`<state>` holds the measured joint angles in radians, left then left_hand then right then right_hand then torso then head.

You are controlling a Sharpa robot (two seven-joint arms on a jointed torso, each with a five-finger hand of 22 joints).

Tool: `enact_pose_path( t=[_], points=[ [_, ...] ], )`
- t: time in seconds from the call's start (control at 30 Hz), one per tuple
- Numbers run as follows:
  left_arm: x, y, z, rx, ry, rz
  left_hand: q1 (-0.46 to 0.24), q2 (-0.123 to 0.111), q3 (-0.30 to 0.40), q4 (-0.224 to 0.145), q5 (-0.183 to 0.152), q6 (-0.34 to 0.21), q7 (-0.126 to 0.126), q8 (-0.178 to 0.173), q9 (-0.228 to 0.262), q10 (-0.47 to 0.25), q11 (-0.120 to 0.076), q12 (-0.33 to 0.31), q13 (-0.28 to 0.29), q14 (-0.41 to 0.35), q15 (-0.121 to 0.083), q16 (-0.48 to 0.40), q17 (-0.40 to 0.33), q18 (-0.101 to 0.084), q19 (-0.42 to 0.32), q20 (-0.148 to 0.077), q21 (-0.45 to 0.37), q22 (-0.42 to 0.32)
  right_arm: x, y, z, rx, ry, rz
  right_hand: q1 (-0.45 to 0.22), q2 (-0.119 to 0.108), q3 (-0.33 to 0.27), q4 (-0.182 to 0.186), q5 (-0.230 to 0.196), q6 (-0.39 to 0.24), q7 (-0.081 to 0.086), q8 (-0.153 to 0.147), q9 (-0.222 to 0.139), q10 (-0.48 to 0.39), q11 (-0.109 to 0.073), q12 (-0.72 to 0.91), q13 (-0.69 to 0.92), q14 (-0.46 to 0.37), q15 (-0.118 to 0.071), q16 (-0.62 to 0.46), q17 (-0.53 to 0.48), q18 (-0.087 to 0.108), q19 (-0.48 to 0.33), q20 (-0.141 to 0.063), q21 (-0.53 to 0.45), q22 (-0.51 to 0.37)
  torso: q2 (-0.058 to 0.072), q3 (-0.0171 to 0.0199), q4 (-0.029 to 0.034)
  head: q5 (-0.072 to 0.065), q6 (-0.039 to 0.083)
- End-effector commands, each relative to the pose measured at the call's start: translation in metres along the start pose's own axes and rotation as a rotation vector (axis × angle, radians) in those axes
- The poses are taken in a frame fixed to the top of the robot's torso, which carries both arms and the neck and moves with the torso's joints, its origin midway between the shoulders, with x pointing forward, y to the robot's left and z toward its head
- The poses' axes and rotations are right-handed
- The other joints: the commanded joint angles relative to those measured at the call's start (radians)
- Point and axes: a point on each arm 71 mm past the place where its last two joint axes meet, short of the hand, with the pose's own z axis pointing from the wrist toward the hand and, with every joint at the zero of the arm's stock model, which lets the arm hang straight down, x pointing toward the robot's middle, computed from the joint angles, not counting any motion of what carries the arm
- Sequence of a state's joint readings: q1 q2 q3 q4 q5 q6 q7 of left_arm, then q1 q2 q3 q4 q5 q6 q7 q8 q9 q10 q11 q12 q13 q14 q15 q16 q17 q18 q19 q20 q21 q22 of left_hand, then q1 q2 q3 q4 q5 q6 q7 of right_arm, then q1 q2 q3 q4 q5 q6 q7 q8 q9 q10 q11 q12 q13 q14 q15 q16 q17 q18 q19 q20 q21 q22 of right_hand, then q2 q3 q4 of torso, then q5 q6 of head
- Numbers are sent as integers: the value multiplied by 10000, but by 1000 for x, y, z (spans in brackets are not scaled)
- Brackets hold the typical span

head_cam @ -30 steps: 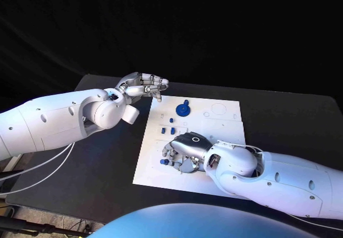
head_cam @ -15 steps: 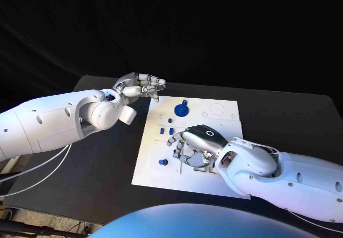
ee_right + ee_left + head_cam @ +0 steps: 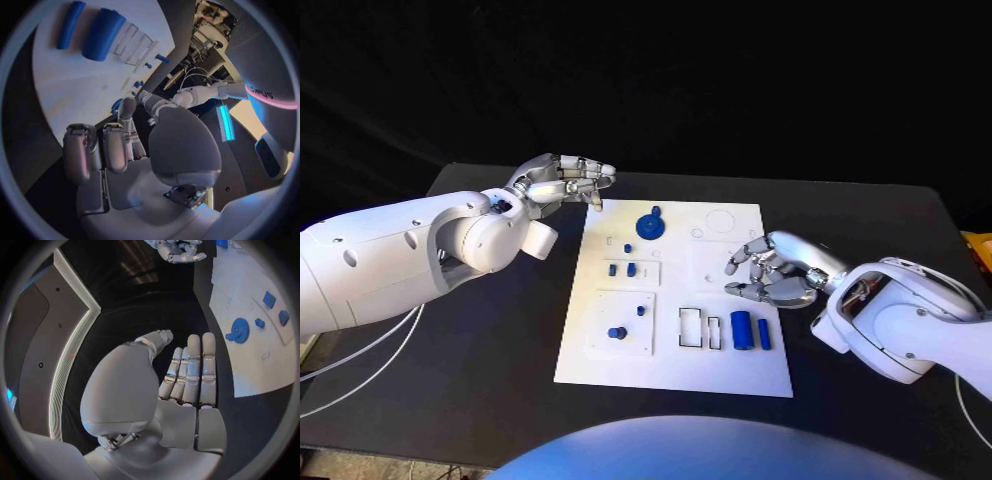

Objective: Assemble the parts on the task board

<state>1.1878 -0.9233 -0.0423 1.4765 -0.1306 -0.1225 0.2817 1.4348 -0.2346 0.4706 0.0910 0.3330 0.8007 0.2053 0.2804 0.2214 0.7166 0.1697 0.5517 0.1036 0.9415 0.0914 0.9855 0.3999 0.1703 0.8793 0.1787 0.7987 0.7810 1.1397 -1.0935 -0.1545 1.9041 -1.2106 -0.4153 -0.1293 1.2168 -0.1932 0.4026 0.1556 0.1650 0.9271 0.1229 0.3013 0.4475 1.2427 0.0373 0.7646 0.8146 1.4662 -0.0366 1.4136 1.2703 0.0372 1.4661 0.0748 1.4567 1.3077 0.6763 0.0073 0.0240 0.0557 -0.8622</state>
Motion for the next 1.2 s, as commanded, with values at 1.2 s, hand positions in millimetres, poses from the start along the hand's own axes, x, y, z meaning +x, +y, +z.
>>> enact_pose_path(
  t=[1.2],
  points=[
    [2, -1, -1, 95, 168, -103, -9, 97, -51, 1, 20, -37, 207, -24, -16, -88, -7, 61, -15, -91, 8, -52, -21, 129, -1, 32, -34, -6, 47, -21, -27, 2757, 1272, -704, -740, -230, -1424, 1341, 521, 123, -172, 398, 307, 691, -115, 2587, 2709, 555, -72, 294, 430, -196, 736, -117, 332, 2397, -53, -1, -107, -410, -49]
  ],
)
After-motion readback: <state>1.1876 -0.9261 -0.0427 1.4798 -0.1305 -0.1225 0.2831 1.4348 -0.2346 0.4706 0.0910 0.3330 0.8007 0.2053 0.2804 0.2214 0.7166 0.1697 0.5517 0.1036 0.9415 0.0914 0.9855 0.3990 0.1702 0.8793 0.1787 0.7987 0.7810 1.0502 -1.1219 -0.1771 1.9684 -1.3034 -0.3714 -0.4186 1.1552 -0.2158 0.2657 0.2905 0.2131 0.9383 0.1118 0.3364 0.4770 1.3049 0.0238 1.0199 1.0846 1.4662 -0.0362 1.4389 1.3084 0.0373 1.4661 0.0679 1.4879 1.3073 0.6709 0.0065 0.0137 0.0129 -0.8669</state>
